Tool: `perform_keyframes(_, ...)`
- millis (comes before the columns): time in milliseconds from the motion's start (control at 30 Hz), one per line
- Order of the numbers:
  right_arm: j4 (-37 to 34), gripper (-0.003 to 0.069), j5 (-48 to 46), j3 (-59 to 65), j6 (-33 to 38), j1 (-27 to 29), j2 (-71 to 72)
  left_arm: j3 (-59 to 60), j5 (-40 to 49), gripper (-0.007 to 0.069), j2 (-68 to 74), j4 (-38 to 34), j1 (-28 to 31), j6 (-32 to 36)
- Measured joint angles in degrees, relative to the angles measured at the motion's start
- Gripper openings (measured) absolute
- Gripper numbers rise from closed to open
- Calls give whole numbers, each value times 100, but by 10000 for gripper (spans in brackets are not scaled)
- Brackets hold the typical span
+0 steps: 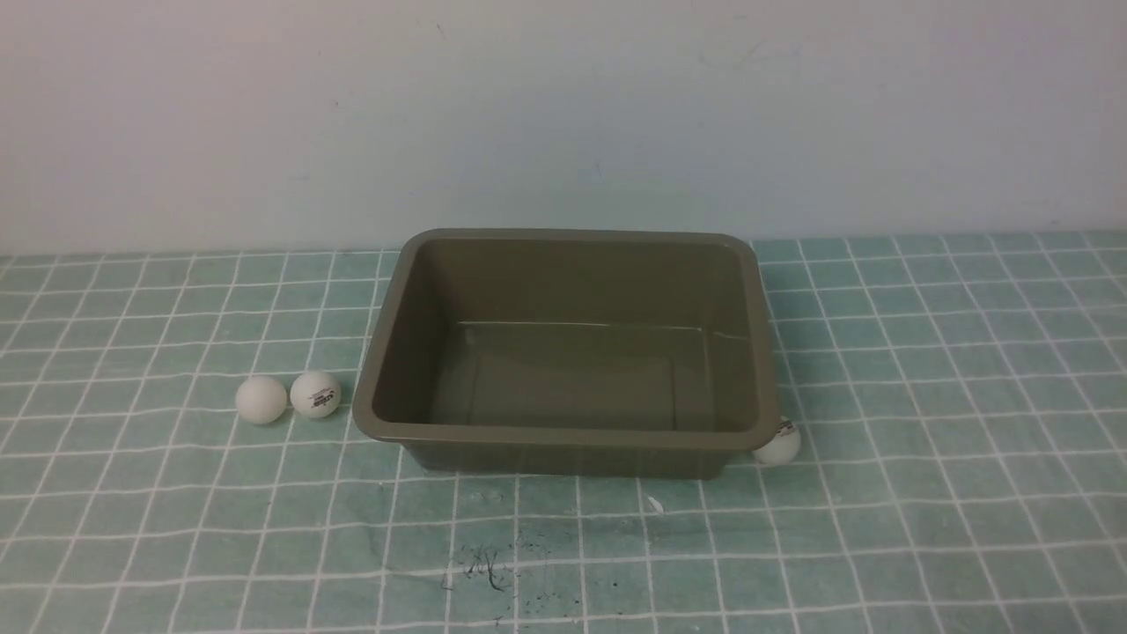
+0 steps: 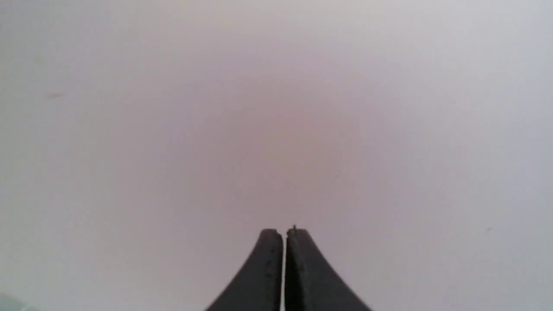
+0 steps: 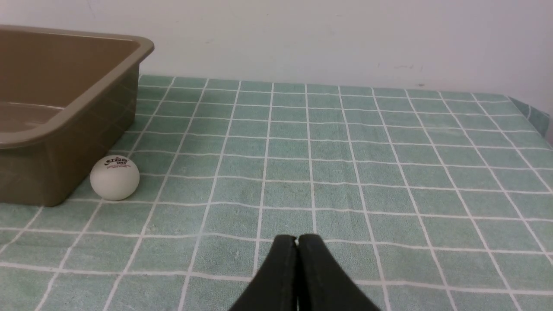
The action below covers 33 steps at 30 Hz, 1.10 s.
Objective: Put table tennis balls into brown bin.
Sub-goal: 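Reach for and grasp a ping pong ball on the table beside the basket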
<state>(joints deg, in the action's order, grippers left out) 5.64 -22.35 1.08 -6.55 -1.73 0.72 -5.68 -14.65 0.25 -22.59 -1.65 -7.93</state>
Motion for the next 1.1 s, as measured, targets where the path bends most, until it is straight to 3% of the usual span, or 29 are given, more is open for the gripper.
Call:
perform_keyframes(67,6,-13,6,0,0,0,0,-644,654,-5,307,150,0,-6)
perform_keyframes(133,-205,-13,234,25,-132,0,0,-1851,2266,-5,1187,389,0,12)
perform_keyframes(167,-205,-13,276,34,-132,0,0,-1943,2417,-5,1269,401,0,20)
perform_keyframes(200,-472,-13,500,49,-311,0,0,-2305,3019,-5,1623,455,0,73)
perform_keyframes(233,-1102,-13,949,54,-627,0,0,-3077,4466,-5,2569,590,0,299)
perform_keyframes(267,-1180,-13,1012,54,-671,0,0,-3077,4466,-5,2569,590,0,299)
perform_keyframes(300,-1744,-13,1423,54,-989,0,0,-3492,5407,-5,3238,682,0,521)
perform_keyframes(400,-2821,-13,2056,54,-1490,0,0,-4065,6410,-5,4675,759,0,945)
perform_keyframes(667,-3544,-13,2357,0,-1531,-6,0,-4712,6370,-5,7373,919,0,1419)
perform_keyframes(800,-3174,-13,1018,-759,-1200,-145,-57,-5260,6248,-5,8247,1197,0,1448)
perform_keyframes(1000,-2265,-13,-1422,-2842,-473,-254,-1536,-6296,6425,1,9337,1604,0,1448)
perform_keyframes(1100,-2052,-13,-2424,-3840,100,-260,-2428,-6841,6394,67,9918,1815,0,1419)
